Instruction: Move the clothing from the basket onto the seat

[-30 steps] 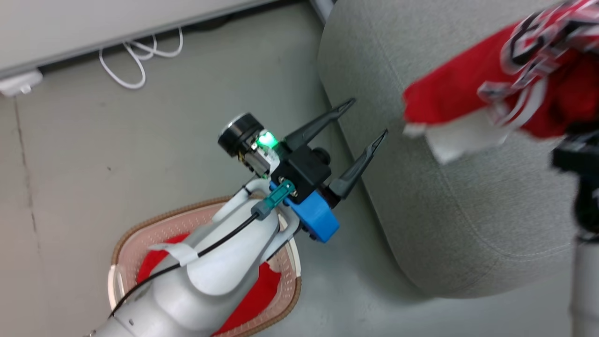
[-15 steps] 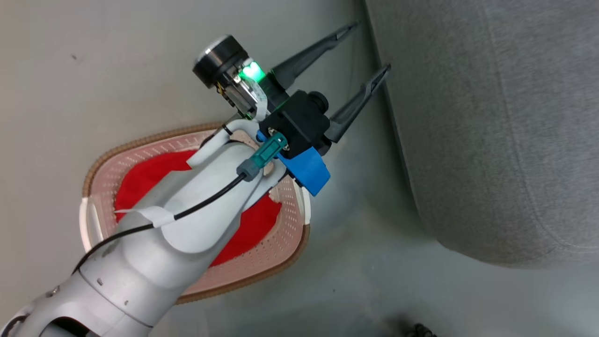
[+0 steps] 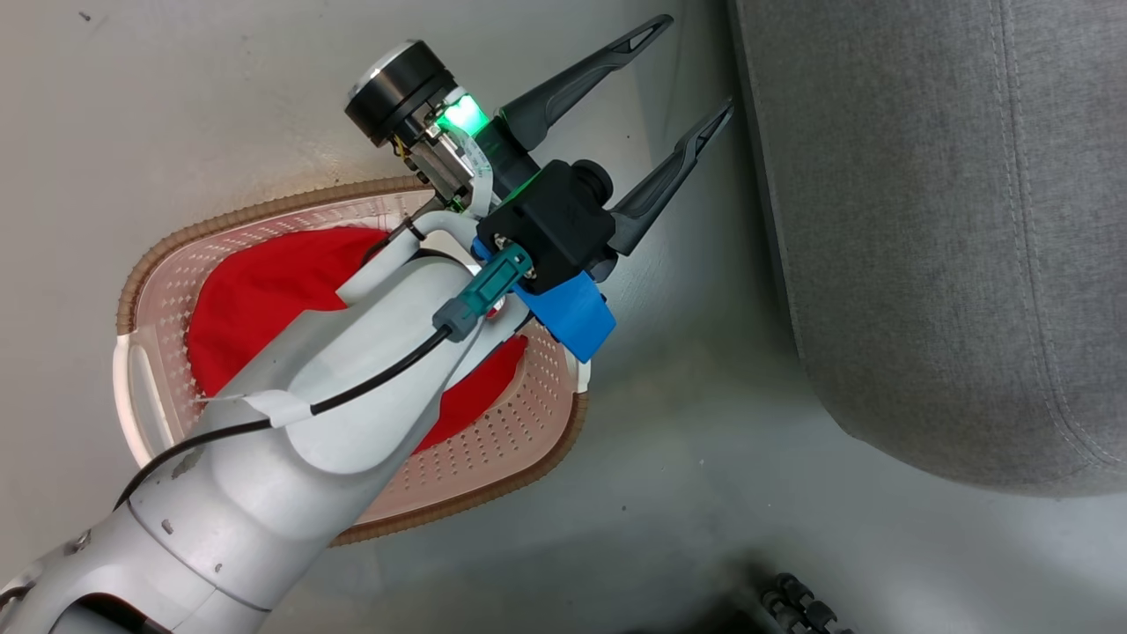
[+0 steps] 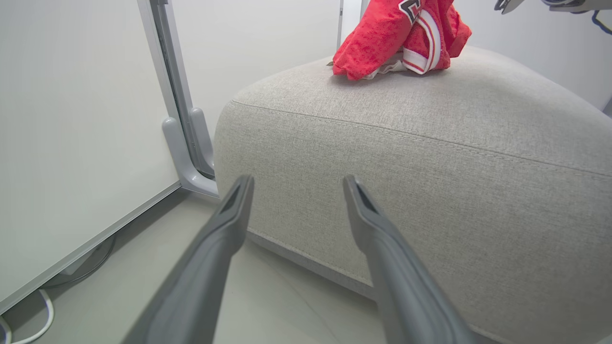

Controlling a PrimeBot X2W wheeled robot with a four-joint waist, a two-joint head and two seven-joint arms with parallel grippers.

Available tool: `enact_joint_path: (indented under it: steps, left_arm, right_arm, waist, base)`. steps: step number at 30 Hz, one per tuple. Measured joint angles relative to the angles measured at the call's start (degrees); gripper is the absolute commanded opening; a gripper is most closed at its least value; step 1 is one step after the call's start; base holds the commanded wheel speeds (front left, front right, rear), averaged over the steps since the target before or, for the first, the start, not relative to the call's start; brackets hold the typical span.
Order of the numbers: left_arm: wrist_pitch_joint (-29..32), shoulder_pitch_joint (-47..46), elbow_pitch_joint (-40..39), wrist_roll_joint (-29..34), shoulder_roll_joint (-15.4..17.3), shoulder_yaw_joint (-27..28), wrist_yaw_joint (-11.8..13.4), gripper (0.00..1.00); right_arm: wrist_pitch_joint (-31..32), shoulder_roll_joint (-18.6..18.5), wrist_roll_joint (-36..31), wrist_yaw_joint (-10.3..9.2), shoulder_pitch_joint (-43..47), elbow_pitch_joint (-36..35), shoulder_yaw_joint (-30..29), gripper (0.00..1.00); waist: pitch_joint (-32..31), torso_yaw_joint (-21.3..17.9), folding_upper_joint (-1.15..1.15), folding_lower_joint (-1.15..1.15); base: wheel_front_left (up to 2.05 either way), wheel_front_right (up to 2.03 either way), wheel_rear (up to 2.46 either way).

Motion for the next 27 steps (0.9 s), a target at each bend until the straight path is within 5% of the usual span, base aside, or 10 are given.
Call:
enact_joint_path:
  steps: [9,10,11,12,27]
  left_arm:
    - [0.0,0.3,-0.1,-0.5,0.3,-0.4,0.7,1.0]
    - [-0.1,0.3,-0.1,-0.6,0.2,-0.4,0.7,1.0]
    - [-0.1,0.3,-0.1,-0.8,0.1,-0.4,0.8,1.0]
    - [-0.1,0.4,-0.1,-0.9,0.1,-0.4,0.9,1.0]
    - [-0.6,7.4,-0.4,-3.6,-1.4,2.9,2.3,1.0]
  right_arm:
    - [0.0,2.8,0.5,0.0,0.5,12.1,1.1,0.0]
    - [0.0,2.8,0.5,0.0,0.6,12.2,1.0,0.09]
    - [0.0,2.8,0.5,0.0,0.7,12.1,0.9,0.38]
    - [0.0,2.9,0.5,0.0,1.1,12.0,0.9,1.0]
    - [0.0,9.6,1.8,0.0,21.4,-3.0,3.0,1.0]
  waist:
    - [0.0,1.4,0.0,0.0]
    - [-0.1,1.5,0.0,0.0]
    - [-0.3,1.6,0.0,0.0]
    - [-0.6,1.7,0.0,0.0]
    - [-11.8,2.1,0.0,-0.01]
  base:
    - [0.0,0.0,0.0]
    - [0.0,0.0,0.0]
    - [0.0,0.0,0.0]
    - [0.0,0.0,0.0]
    - [0.0,0.0,0.0]
